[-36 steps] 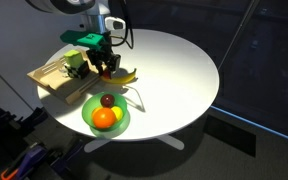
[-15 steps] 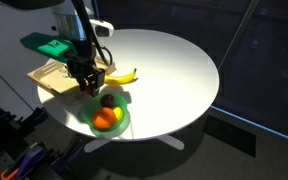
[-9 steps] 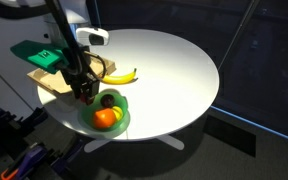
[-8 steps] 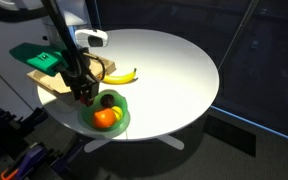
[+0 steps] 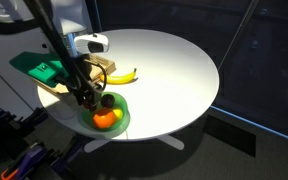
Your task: Put the apple into the bowl
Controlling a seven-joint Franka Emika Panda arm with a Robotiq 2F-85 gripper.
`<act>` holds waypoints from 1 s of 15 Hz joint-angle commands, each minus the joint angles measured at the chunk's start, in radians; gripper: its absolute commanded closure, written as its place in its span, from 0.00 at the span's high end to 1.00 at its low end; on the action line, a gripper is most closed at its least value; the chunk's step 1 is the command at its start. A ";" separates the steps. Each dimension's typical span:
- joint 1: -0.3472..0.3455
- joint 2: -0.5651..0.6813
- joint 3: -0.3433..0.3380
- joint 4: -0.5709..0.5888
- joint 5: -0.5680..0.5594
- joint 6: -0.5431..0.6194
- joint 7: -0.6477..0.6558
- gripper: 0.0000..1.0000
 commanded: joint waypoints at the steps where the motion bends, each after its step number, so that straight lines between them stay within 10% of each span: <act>1: -0.015 -0.007 -0.004 -0.013 -0.023 0.024 -0.012 0.84; 4: -0.012 -0.008 -0.003 -0.012 -0.026 0.019 -0.007 1.00; 15: 0.019 -0.089 0.042 0.008 -0.005 -0.092 0.025 1.00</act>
